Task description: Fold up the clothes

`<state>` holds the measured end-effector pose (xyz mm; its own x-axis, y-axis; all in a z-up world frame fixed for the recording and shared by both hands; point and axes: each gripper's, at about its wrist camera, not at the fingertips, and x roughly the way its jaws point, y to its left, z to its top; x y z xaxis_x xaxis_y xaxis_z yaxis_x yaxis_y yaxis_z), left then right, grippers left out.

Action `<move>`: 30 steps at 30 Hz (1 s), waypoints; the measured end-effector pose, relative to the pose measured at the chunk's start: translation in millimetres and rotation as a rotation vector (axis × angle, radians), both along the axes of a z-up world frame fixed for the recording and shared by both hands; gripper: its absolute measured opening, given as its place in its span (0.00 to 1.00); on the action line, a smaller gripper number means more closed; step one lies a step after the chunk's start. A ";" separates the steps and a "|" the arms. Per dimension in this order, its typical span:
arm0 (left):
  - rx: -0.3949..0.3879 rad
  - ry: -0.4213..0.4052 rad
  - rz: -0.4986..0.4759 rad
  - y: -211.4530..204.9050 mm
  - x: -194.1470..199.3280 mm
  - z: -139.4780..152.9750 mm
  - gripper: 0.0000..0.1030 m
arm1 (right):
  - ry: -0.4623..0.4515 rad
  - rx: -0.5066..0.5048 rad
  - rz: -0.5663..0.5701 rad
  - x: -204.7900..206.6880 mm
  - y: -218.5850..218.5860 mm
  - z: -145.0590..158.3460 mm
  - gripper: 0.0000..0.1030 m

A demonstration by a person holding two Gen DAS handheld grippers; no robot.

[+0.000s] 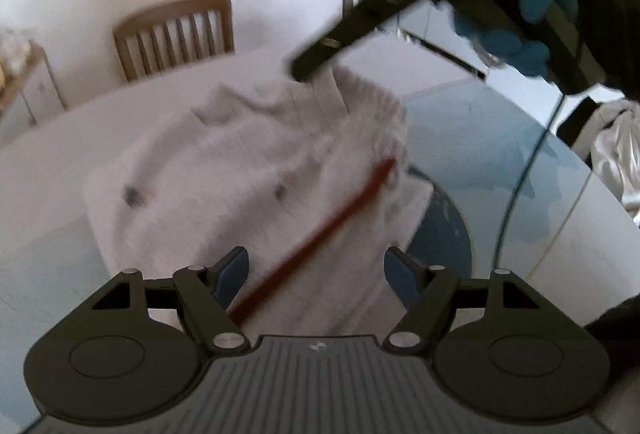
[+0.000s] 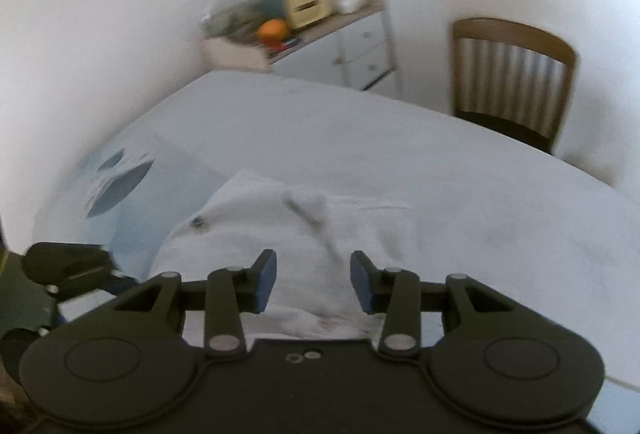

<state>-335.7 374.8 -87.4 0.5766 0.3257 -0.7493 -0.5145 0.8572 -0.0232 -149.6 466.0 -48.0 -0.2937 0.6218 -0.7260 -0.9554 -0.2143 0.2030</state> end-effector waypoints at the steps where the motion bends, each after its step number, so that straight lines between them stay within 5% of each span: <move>1: -0.006 0.008 -0.003 -3.3 0.3 -4.4 0.72 | -0.014 0.010 0.022 -5.8 1.8 2.2 1.00; 9: -0.037 -0.013 0.017 -10.5 -1.0 -17.0 0.78 | 0.029 -0.048 0.146 -59.5 51.5 -7.8 1.00; 13: -0.082 -0.031 0.034 -8.1 1.2 -19.7 0.78 | -0.031 -0.064 0.198 -90.2 73.9 -20.7 1.00; 25: -0.130 -0.012 0.024 -15.6 5.0 -32.2 0.79 | -0.039 -0.174 0.088 -83.7 128.4 -65.4 1.00; 30: -0.128 -0.052 0.019 -13.7 -8.5 -6.2 0.80 | -0.038 -0.115 0.126 -62.8 92.7 -27.4 1.00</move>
